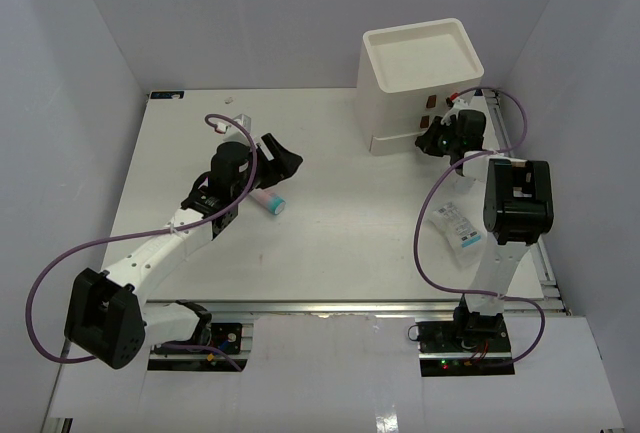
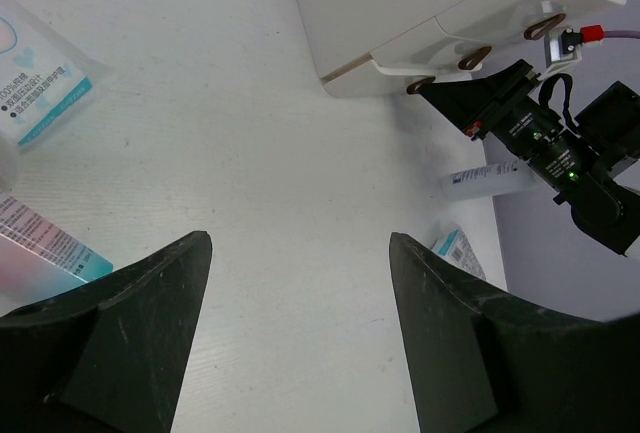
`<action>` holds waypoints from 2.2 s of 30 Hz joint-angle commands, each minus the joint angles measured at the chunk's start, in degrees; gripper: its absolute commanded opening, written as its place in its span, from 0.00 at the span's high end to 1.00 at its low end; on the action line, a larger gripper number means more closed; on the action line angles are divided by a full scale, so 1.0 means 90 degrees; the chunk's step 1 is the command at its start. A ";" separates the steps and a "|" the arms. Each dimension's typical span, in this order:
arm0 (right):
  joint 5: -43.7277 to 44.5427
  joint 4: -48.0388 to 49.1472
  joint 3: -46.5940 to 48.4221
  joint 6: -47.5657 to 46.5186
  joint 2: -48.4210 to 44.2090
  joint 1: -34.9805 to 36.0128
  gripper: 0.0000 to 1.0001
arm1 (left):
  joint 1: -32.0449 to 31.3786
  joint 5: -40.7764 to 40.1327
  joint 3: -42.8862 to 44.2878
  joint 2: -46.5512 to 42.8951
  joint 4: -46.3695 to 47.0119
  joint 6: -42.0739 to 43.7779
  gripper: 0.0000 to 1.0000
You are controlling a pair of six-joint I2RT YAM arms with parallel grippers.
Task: Organize the makeup
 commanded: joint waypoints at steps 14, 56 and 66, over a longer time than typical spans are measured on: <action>0.0266 0.0013 -0.0281 -0.0235 -0.0390 -0.0011 0.34 | 0.0004 0.0245 0.0025 -0.0236 0.0167 -0.0045 0.17; -0.0651 0.0658 0.0438 0.0034 0.0382 -0.0095 0.92 | -0.0005 0.0397 0.0404 0.0196 0.0031 -0.0110 0.17; -0.0756 0.0657 -0.0077 -0.0019 0.0011 -0.0156 0.92 | -0.0007 0.0414 0.0273 0.0124 0.0138 -0.0128 0.17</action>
